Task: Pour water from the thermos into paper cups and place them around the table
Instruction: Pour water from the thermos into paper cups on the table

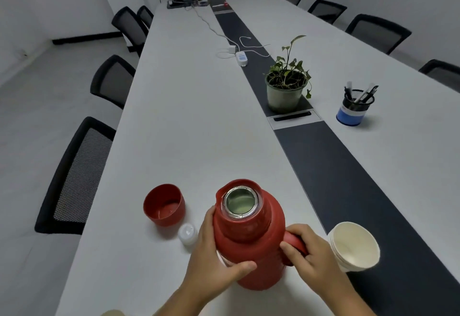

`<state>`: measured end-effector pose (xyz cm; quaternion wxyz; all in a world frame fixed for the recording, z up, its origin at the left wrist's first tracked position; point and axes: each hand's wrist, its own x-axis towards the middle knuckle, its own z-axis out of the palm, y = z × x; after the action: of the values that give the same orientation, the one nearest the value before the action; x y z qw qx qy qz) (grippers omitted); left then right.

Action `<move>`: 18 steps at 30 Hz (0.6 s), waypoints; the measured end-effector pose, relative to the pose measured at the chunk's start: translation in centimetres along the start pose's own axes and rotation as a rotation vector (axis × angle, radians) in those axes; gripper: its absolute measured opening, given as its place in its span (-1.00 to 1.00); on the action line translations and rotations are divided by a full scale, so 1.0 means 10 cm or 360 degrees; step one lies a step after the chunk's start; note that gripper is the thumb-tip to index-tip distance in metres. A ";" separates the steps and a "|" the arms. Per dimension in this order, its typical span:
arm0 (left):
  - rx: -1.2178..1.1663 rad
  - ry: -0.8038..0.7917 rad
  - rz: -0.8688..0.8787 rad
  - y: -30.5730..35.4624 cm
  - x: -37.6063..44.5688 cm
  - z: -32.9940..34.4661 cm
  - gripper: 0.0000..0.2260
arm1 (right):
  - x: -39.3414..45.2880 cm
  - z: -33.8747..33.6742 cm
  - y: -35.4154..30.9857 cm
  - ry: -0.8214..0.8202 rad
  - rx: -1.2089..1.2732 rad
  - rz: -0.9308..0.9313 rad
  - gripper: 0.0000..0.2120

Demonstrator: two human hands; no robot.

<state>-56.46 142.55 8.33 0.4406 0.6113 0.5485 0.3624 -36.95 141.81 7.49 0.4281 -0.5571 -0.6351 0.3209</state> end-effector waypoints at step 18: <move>0.0269 -0.0062 0.0016 -0.13 1.17 -0.13 -0.03 | 0.99 0.29 0.42 0.0235 -0.0180 0.0009 -0.71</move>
<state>-56.57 154.37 7.11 0.3963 0.6560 0.5654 0.3049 -37.85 152.45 4.38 0.4407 -0.6043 -0.6174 0.2437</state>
